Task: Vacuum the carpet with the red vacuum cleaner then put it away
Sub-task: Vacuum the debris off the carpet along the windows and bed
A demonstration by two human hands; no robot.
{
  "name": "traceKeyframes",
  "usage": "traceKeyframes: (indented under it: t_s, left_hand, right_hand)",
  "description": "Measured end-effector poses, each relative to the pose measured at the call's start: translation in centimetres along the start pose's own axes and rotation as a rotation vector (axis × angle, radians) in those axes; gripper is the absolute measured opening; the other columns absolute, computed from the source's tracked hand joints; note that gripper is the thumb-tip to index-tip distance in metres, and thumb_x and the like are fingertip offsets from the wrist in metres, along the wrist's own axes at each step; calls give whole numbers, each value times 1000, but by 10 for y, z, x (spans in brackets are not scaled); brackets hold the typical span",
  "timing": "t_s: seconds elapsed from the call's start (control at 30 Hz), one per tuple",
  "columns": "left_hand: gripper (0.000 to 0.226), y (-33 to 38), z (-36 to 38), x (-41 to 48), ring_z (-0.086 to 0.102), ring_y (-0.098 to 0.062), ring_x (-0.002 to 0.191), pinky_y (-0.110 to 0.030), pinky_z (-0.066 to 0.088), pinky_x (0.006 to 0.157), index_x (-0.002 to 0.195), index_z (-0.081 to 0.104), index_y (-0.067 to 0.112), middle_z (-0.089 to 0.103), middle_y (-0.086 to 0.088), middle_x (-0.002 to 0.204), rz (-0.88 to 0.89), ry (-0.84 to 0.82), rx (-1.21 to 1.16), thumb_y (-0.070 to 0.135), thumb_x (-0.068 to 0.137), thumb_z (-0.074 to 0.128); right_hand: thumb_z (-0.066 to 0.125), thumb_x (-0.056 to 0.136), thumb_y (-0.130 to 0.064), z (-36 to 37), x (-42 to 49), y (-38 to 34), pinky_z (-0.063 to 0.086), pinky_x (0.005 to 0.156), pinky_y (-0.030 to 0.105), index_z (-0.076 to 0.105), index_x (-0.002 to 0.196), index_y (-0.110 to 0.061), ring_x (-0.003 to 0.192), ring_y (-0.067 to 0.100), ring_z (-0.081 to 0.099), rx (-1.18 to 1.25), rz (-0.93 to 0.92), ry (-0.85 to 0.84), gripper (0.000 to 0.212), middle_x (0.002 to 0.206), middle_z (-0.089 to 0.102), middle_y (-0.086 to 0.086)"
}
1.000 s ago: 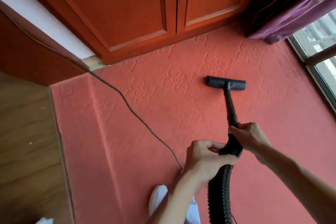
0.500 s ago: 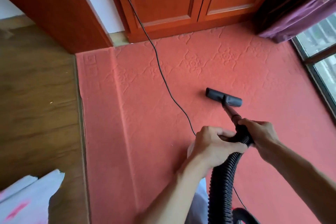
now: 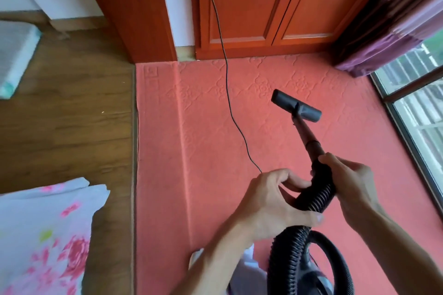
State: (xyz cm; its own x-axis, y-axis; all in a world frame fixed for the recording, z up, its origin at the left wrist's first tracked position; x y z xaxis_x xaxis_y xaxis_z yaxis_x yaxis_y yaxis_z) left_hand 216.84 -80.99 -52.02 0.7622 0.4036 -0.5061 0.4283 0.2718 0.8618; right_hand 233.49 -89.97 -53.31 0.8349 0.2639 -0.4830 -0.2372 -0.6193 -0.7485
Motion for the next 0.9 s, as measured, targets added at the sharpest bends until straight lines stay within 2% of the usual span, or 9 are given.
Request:
traceKeyframes:
  t_s: [0.07, 0.13, 0.2, 0.37, 0.47, 0.63, 0.73, 0.8, 0.9]
  left_hand:
    - [37, -2, -1, -21, 68, -23, 83, -38, 58, 80, 94, 69, 23, 75, 2, 101, 21, 45, -18, 19, 65, 91]
    - [36, -7, 1, -40, 69, -19, 81, -40, 58, 77, 93, 68, 23, 76, 1, 101, 45, 85, -69, 16, 66, 90]
    - [35, -15, 5, -59, 69, -15, 85, -39, 60, 78, 93, 68, 23, 75, 5, 103, 72, 131, -111, 13, 67, 90]
    - [35, -36, 21, -106, 68, -12, 88, -37, 60, 79, 93, 69, 23, 73, 8, 108, 138, 237, -167, 14, 66, 89]
    - [35, -54, 39, -140, 68, -8, 83, -31, 59, 77, 90, 69, 23, 75, 7, 107, 146, 255, -214, 11, 64, 89]
    - [38, -93, 52, -188, 69, -6, 85, -20, 54, 75, 88, 70, 31, 76, 7, 102, 112, 348, -266, 22, 56, 90]
    - [40, -125, 49, -203, 69, -6, 85, -30, 57, 82, 89, 73, 32, 77, 4, 99, 68, 421, -300, 22, 55, 91]
    - [43, -149, 46, -208, 70, -13, 86, -41, 57, 88, 91, 75, 31, 77, 1, 93, 22, 485, -319, 30, 49, 89]
    - [45, -188, 41, -211, 73, -28, 90, -43, 57, 85, 90, 77, 33, 77, -6, 90, -70, 574, -407, 33, 46, 87]
  right_hand:
    - [65, 81, -18, 0, -20, -12, 46, 71, 35, 74, 68, -7, 65, 22, 57, -7, -62, -11, 20, 73, 68, 15]
    - [65, 81, -15, 2, -36, -19, 45, 68, 32, 75, 73, -7, 63, 19, 55, -9, -117, -37, 16, 70, 66, 12]
    - [65, 81, -15, 5, -51, -23, 43, 65, 30, 74, 68, -10, 62, 17, 54, -36, -171, -66, 17, 67, 65, 9]
    - [65, 78, -20, 0, -89, -13, 46, 62, 30, 78, 72, -24, 59, 15, 56, -71, -276, -144, 15, 64, 67, 6]
    - [64, 80, -20, -7, -118, 2, 45, 58, 28, 79, 86, -25, 55, 11, 53, -123, -331, -208, 16, 64, 68, 7]
    - [63, 82, -21, 7, -154, 33, 38, 44, 20, 71, 75, -23, 48, 9, 49, -248, -396, -325, 11, 60, 62, -1]
    - [62, 81, -22, 30, -159, 64, 39, 45, 22, 75, 86, -18, 49, 12, 50, -294, -388, -373, 15, 61, 64, 4]
    - [60, 80, -23, 50, -157, 90, 40, 47, 23, 73, 84, -14, 52, 15, 51, -325, -354, -393, 16, 62, 64, 5]
    - [59, 79, -24, 81, -147, 136, 40, 50, 24, 70, 76, -8, 56, 17, 53, -366, -263, -425, 20, 62, 62, 3]
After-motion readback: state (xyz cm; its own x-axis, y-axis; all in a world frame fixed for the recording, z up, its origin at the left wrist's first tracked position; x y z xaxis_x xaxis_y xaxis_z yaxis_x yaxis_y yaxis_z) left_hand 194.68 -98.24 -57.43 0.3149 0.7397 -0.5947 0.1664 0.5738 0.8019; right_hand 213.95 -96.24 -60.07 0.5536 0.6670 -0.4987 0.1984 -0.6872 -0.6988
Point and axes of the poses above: each hand's wrist, its own x-axis towards the middle knuckle, its own z-axis out of the palm, y = z × x, the point moved 10 cm from there along x, towards the middle knuckle
